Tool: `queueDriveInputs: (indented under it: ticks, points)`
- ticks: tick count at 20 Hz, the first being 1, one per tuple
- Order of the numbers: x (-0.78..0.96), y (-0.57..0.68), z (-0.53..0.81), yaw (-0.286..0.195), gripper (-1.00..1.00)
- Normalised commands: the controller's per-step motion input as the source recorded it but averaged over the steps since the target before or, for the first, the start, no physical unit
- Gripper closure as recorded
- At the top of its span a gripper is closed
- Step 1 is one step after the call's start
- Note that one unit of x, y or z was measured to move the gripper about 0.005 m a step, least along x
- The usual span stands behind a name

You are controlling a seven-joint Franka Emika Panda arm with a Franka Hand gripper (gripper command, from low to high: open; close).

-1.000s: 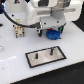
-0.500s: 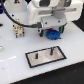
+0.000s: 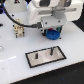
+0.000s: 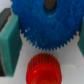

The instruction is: Insert the blue gear onto the right peg, followed by the red gear

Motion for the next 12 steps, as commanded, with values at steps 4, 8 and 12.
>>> queueDriveInputs:
  ticks: [4,8,12]
  points:
    - [0.2,-0.02,0.33,0.0,1.0]
    - [0.41,0.0,0.54,0.0,1.0]
    - [0.51,-0.04,0.53,0.0,1.0]
